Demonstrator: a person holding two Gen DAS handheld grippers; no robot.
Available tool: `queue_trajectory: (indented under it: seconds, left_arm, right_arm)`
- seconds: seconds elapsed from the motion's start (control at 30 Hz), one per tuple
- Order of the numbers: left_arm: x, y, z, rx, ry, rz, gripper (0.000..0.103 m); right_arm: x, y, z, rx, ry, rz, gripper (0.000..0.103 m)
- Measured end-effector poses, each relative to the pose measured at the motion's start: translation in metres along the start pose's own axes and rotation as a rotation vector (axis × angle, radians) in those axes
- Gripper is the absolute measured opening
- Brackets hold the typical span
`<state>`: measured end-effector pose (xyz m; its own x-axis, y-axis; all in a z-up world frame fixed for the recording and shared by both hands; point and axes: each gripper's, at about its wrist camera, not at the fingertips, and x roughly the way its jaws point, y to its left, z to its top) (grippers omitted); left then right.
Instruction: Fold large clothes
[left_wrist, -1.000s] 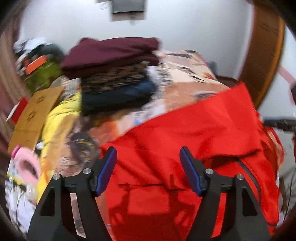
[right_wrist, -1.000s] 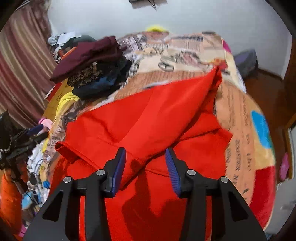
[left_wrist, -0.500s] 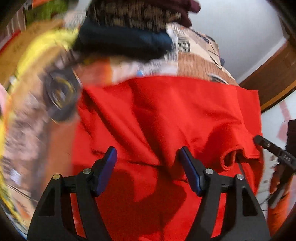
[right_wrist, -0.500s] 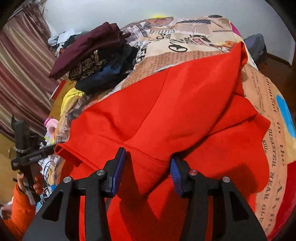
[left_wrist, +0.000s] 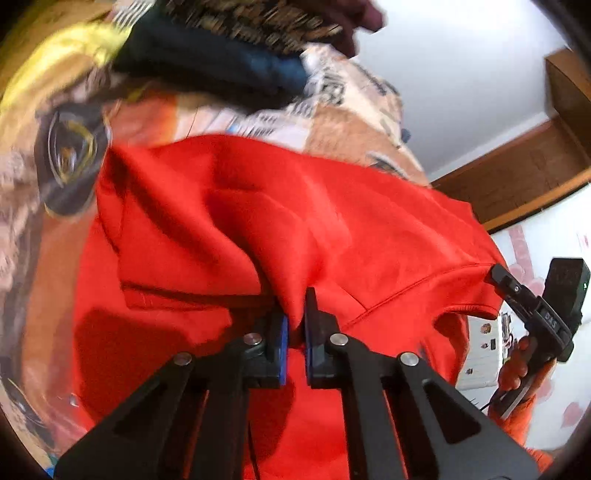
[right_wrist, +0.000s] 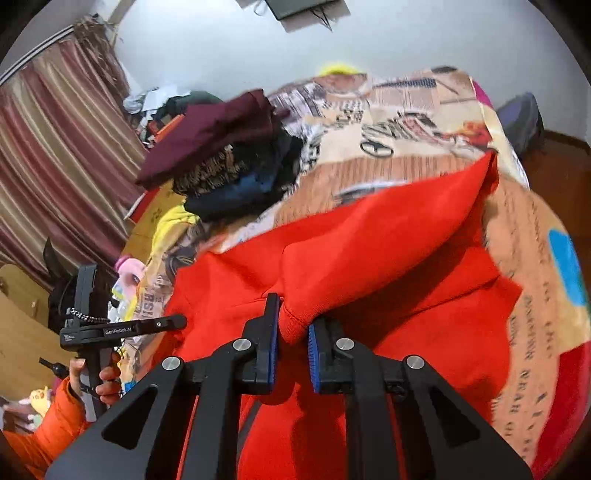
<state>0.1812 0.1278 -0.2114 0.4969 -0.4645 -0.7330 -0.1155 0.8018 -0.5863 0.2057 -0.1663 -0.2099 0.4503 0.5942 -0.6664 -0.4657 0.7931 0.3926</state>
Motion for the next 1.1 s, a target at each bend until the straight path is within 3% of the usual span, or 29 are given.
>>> queue_trajectory:
  seconds: [0.1, 0.27, 0.43, 0.63, 0.73, 0.77, 0.9, 1.0, 1.1]
  left_arm:
    - [-0.011, -0.013, 0.0, 0.079, -0.019, 0.037, 0.006]
    - [-0.002, -0.013, -0.012, 0.178, 0.019, 0.184, 0.006]
    - [0.02, -0.006, -0.029, 0.292, 0.034, 0.445, 0.006]
    - [-0.002, -0.015, -0.023, 0.356, -0.035, 0.492, 0.009]
    - [-0.014, -0.021, -0.012, 0.347, -0.087, 0.477, 0.023]
    - [-0.016, -0.023, -0.009, 0.344, -0.103, 0.474, 0.033]
    - [-0.014, -0.025, 0.005, 0.309, -0.164, 0.503, 0.059]
    - [-0.01, -0.014, 0.012, 0.243, -0.191, 0.505, 0.063]
    - [-0.001, 0.0, 0.012, 0.19, -0.161, 0.503, 0.064]
  right_arm:
    - [0.002, 0.001, -0.007, -0.043, 0.042, -0.033, 0.012]
    - [0.022, -0.013, -0.027, -0.055, 0.138, -0.088, 0.013]
    - [0.015, -0.025, -0.03, -0.023, 0.142, -0.135, 0.02]
    - [-0.012, -0.023, -0.013, -0.056, 0.056, -0.261, 0.026]
    - [-0.014, -0.022, -0.002, -0.072, 0.006, -0.31, 0.041]
    - [-0.012, -0.023, 0.001, -0.072, -0.002, -0.318, 0.044]
    - [0.007, -0.028, 0.006, -0.059, 0.03, -0.318, 0.046]
    - [0.024, -0.039, 0.005, -0.033, 0.081, -0.344, 0.046]
    - [0.031, -0.052, 0.0, -0.019, 0.106, -0.369, 0.046]
